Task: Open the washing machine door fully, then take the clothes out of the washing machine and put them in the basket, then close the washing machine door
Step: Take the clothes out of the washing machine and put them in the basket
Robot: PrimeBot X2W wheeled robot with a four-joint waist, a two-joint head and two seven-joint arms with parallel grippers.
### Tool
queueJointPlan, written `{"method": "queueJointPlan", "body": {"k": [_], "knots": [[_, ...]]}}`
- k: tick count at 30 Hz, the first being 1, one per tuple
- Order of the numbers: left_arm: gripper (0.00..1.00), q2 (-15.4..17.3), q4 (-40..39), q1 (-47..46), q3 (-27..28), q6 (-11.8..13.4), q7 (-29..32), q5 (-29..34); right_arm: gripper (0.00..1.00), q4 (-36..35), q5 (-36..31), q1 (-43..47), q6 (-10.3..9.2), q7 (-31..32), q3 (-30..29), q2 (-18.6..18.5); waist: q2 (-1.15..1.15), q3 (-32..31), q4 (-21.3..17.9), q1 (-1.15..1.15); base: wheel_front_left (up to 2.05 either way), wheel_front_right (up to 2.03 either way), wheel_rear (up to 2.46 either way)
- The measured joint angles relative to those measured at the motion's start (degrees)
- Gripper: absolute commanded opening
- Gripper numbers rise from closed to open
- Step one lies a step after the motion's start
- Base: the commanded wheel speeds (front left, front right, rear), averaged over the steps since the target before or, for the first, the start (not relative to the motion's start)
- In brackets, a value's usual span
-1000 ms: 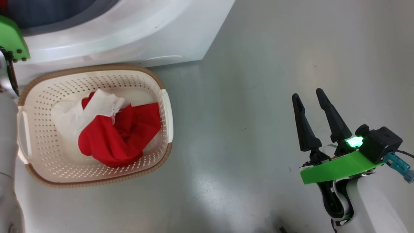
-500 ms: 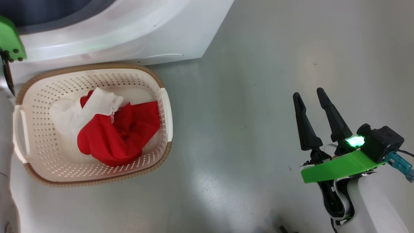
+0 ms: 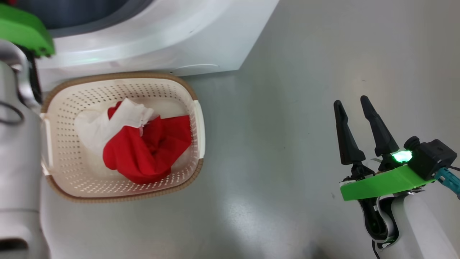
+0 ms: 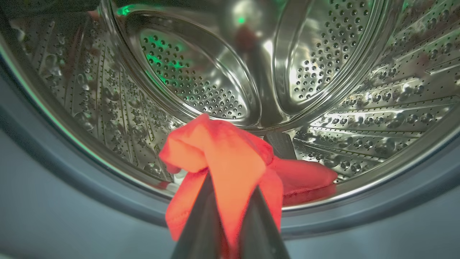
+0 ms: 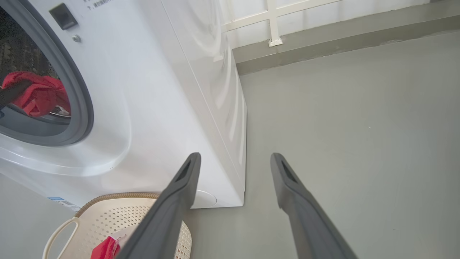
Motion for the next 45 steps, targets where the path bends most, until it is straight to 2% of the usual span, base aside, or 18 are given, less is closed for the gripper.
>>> {"method": "queueJointPlan", "body": {"k": [7,15,24,31,36,45], "knots": [[0.00,-3.18,-17.94,10.03,2.44,-2.47,-0.26,-0.71,1.00,0.00,-0.42,0.15,0.00,0.00,-0.48,-0.01,0.00,-1.17,1.65,0.00,0.00,0.00,0.00],[0.00,-7.36,-33.95,20.08,5.68,-5.37,-0.42,-0.40,1.00,-0.10,-2.04,0.25,0.00,0.00,-1.03,-0.02,0.00,-1.91,3.29,0.00,0.00,0.00,0.00],[0.00,-9.57,-48.75,27.17,7.61,-6.42,-0.42,1.02,1.00,-0.15,-2.23,0.34,0.00,0.00,-1.74,-0.03,0.00,-2.37,4.41,0.00,0.00,0.00,0.00],[0.00,-10.04,-56.06,30.25,7.09,-6.32,-0.45,0.96,1.00,-0.15,-2.30,0.35,0.00,0.00,-1.71,-0.03,0.00,-2.50,4.69,0.00,0.00,0.00,0.00],[0.00,-10.05,-59.85,32.35,5.70,-5.15,-0.49,0.51,1.00,-0.14,-2.30,0.37,0.00,0.00,-1.55,-0.03,0.00,-2.62,4.70,0.00,0.00,0.00,0.00],[0.00,-10.03,-54.60,37.00,3.04,-4.88,-0.48,-0.63,1.00,-0.14,-2.30,1.36,0.00,0.00,-1.01,-0.03,0.00,-2.92,4.70,0.00,0.00,0.00,0.00]]}}
